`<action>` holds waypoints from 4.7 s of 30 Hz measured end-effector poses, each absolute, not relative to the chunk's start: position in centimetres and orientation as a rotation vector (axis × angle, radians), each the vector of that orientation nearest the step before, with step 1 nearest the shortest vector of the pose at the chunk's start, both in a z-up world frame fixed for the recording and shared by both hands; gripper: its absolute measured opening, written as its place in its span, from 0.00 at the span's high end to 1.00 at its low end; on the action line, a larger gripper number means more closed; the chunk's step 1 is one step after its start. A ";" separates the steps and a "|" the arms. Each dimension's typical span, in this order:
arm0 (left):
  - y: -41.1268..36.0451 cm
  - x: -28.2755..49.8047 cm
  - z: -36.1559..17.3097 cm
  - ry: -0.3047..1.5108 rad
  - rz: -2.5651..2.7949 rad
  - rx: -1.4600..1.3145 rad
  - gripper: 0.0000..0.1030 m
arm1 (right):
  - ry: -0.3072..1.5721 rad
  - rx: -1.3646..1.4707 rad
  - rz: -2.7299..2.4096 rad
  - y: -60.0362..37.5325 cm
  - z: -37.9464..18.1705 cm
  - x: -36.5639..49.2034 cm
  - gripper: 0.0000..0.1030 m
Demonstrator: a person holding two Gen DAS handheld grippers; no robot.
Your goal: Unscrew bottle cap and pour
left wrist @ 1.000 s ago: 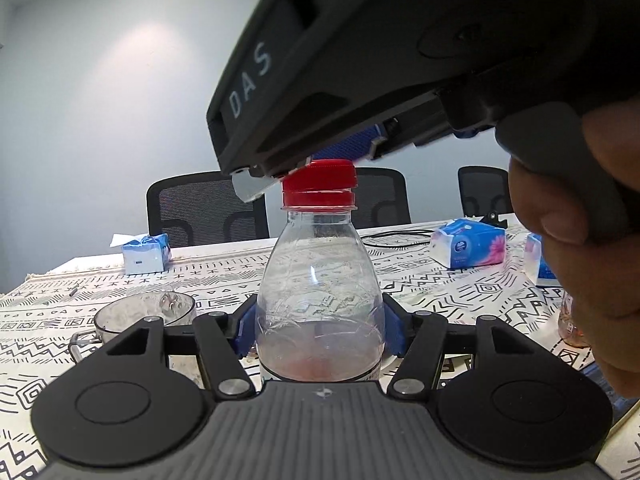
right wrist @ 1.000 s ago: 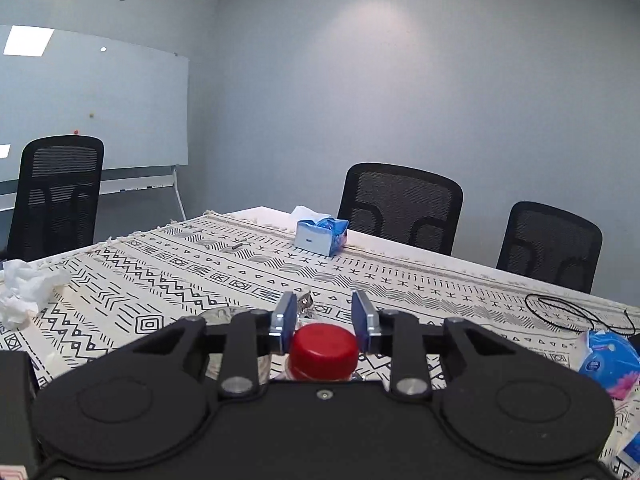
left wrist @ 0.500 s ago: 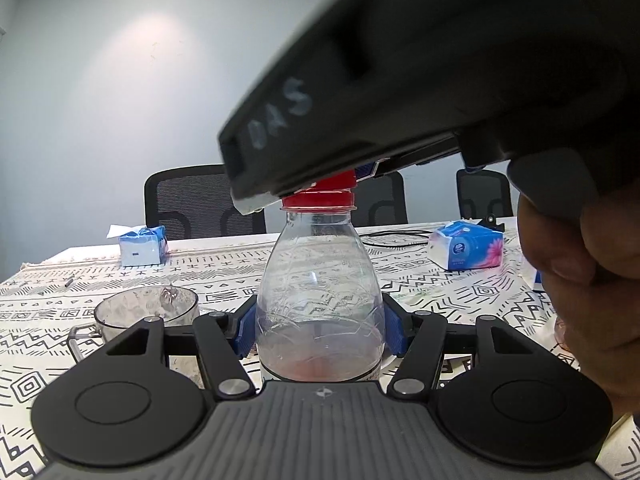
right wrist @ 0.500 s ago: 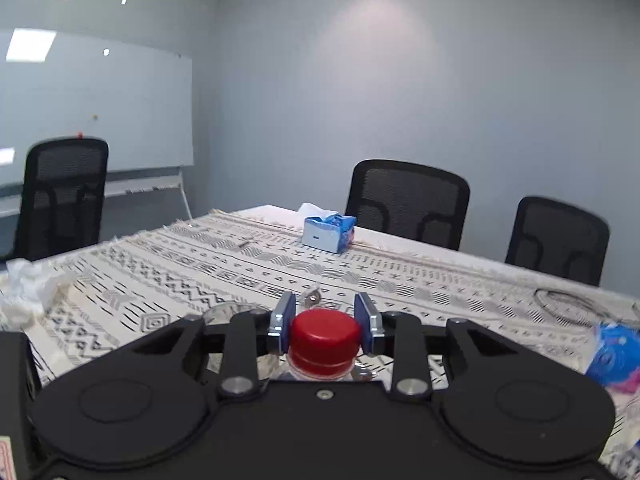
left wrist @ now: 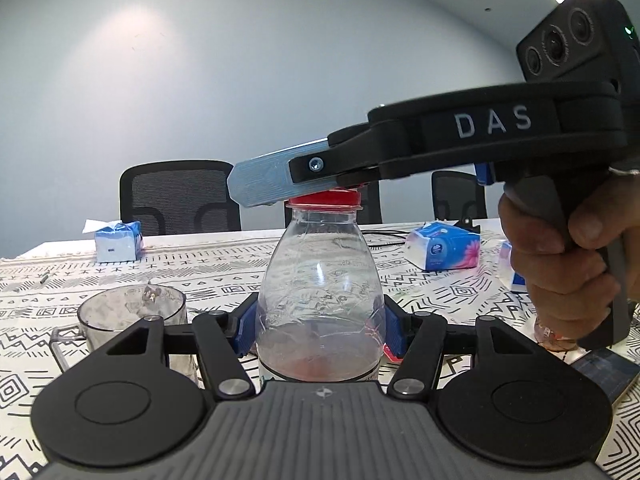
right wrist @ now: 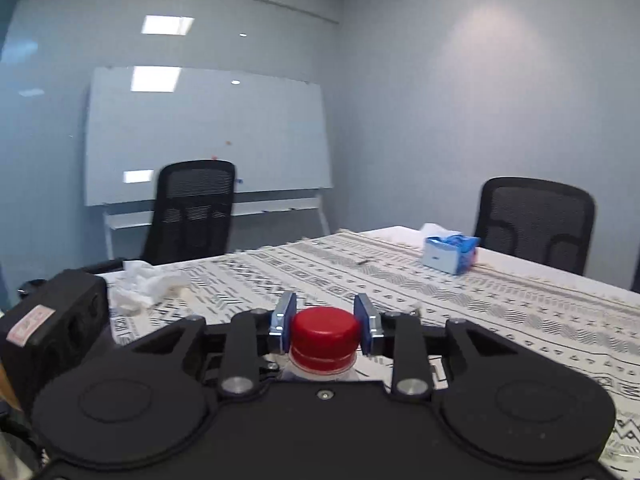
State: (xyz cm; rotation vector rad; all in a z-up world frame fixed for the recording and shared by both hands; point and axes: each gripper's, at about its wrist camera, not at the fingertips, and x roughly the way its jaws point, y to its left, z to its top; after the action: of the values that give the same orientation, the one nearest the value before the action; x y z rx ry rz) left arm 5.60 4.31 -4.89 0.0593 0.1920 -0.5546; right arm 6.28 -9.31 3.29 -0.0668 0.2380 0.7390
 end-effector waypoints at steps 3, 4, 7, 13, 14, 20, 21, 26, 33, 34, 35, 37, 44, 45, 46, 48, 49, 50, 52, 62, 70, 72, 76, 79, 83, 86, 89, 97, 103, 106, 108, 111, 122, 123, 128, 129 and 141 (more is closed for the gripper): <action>3.6 5.1 -5.1 0.179 -0.518 0.079 0.44 | 0.270 -0.013 0.654 -8.5 3.8 5.9 0.66; 3.4 4.9 -5.1 0.172 -0.509 0.090 0.44 | 0.277 0.002 0.615 -8.1 3.9 5.6 0.66; 2.8 4.6 -5.2 0.162 -0.487 0.108 0.44 | 0.297 0.026 0.470 -6.6 4.2 5.4 0.64; 3.3 5.0 -5.0 0.177 -0.504 0.088 0.44 | 0.263 -0.014 0.362 -5.3 3.3 5.0 0.67; 3.4 5.0 -4.9 0.182 -0.511 0.084 0.44 | 0.252 -0.024 0.369 -5.3 3.1 4.8 0.67; 4.5 6.0 -4.7 0.219 -0.564 0.039 0.45 | 0.185 -0.077 0.510 -6.4 2.4 4.8 0.67; 4.7 6.1 -4.8 0.221 -0.570 0.035 0.45 | 0.173 -0.090 0.537 -6.6 2.3 4.9 0.67; 5.1 6.8 -4.8 0.232 -0.607 0.023 0.45 | 0.124 -0.132 0.723 -8.3 2.0 5.8 0.67; 4.8 6.7 -5.0 0.223 -0.596 0.041 0.36 | 0.153 -0.087 0.726 -8.7 2.2 6.0 0.66; 4.6 6.6 -5.1 0.226 -0.598 0.047 0.29 | 0.162 -0.080 0.710 -8.6 2.3 5.9 0.66; 4.4 6.5 -5.3 0.227 -0.600 0.054 0.22 | 0.169 -0.074 0.690 -8.5 2.5 5.8 0.66; 4.1 6.1 -5.5 0.209 -0.614 0.079 0.17 | 0.178 -0.066 0.651 -8.4 2.7 5.6 0.64; 4.0 4.2 -5.3 0.131 -0.637 0.163 0.05 | 0.145 -0.023 0.535 -8.8 3.3 3.6 0.47; 4.2 4.3 -5.1 0.147 -0.637 0.144 0.05 | 0.140 -0.002 0.514 -9.1 3.4 3.2 0.44; 4.6 4.6 -5.0 0.179 -0.624 0.104 0.05 | 0.134 0.022 0.508 -9.4 3.3 2.8 0.41; 5.6 5.0 -5.0 0.217 -0.641 0.019 0.05 | 0.121 0.067 0.487 -9.8 3.2 2.3 0.40; 6.0 5.2 -5.0 0.234 -0.648 -0.021 0.05 | 0.113 0.082 0.474 -10.0 3.0 2.0 0.38; 6.2 5.3 -5.0 0.245 -0.645 -0.031 0.05 | 0.104 0.098 0.460 -10.2 2.8 1.6 0.36; 6.6 5.4 -4.9 0.263 -0.637 -0.050 0.05 | 0.080 0.138 0.433 -10.9 2.3 0.8 0.28; 6.4 3.2 -4.5 0.166 -0.542 -0.041 0.05 | -0.056 0.360 0.249 -14.5 -0.2 -2.5 0.00; 5.9 2.4 -3.2 0.058 -0.562 -0.035 0.05 | 0.103 0.333 0.352 -13.5 0.3 -0.5 0.06; 5.6 1.9 -3.4 0.013 -0.535 -0.005 0.08 | 0.118 0.280 0.379 -12.4 1.0 -0.5 0.23; 4.8 2.3 -3.2 0.067 -0.508 0.007 0.52 | 0.159 0.133 0.396 -9.4 2.4 0.1 0.31; 4.4 1.8 -2.9 0.073 -0.484 0.017 0.53 | 0.187 0.034 0.399 -7.5 3.2 0.7 0.43; 4.3 1.1 -2.6 0.077 -0.454 0.024 0.55 | 0.219 -0.038 0.368 -6.2 3.7 0.8 0.56; 4.5 1.0 -2.5 0.073 -0.443 0.024 0.56 | 0.217 -0.090 0.342 -5.4 3.6 0.1 0.67; 4.4 1.2 -2.2 0.068 -0.435 0.040 0.58 | 0.215 -0.129 0.326 -4.4 3.6 0.3 0.67; 4.6 1.2 -1.6 0.080 -0.444 0.043 0.60 | 0.237 -0.159 0.315 -3.8 3.5 1.0 0.66; 4.8 0.8 -1.4 0.072 -0.452 0.045 0.63 | 0.248 -0.150 0.325 -4.0 3.2 1.6 0.67; 5.2 0.9 -1.2 0.078 -0.478 0.061 0.64 | 0.241 -0.132 0.337 -4.2 3.0 1.6 0.67; 5.7 1.2 -1.0 0.091 -0.509 0.045 0.65 | 0.237 -0.129 0.362 -4.6 3.1 1.7 0.68; 6.3 1.7 -0.9 0.099 -0.553 0.028 0.65 | 0.233 -0.122 0.404 -5.4 3.0 2.1 0.68; 7.4 3.0 -1.2 0.108 -0.665 0.017 0.65 | 0.153 -0.081 0.688 -9.9 2.2 3.9 0.68; 7.3 3.0 -1.3 0.100 -0.660 0.017 0.65 | 0.158 -0.072 0.685 -10.0 2.3 3.9 0.68; 6.6 1.4 -2.3 0.040 -0.566 0.075 0.47 | 0.200 -0.051 0.601 -9.0 3.2 3.6 0.67; 6.5 0.9 -2.8 0.035 -0.533 0.085 0.27 | 0.204 -0.051 0.584 -8.8 3.3 3.4 0.67; 6.2 1.4 -4.2 0.108 -0.571 0.088 0.48 | 0.230 -0.051 0.463 -7.0 3.2 2.7 0.66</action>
State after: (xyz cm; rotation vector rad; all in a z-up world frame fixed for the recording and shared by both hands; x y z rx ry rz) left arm 1.37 6.24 -4.18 0.0882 0.1080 -0.5707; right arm 2.71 -7.00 3.17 -0.0508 0.2299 0.4627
